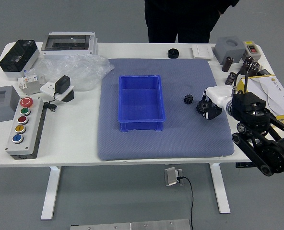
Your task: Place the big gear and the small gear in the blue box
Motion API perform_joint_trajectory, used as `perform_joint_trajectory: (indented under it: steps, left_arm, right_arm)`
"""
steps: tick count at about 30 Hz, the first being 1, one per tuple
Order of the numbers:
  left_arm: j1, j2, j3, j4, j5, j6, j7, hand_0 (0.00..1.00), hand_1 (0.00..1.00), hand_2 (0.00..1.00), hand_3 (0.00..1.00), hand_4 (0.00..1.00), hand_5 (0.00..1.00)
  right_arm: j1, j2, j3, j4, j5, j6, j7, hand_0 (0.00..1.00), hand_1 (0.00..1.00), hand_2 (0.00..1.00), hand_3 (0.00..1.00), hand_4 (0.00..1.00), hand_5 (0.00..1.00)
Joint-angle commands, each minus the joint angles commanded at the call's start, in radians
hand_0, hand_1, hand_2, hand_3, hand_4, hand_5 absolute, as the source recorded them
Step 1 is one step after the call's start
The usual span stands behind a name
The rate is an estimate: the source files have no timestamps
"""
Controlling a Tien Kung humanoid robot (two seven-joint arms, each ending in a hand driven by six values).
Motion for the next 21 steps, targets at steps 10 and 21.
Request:
perform_joint_trajectory:
  steps: [10,21]
  left_arm:
    - [0.001,0.004,-0.003,0.0,0.004,0.0,0.001,0.853,0.833,0.828,0.834,0.749,0.389]
    - [0.002,0.004,-0.004,0.0,0.007,0.0,0.001,0.853,0.833,0.828,0.834,0.749,0.389]
  right_arm:
    - [0.02,-0.047,0.05,0.166,0.003,0.037,-0.012,0.513,0.43,0.432,0.43,0.611,0.192]
    - [0.073,0.021,0.033,0.248,0.022,0.04,-0.009,0.52,0.431,0.432,0.432,0.594,0.183]
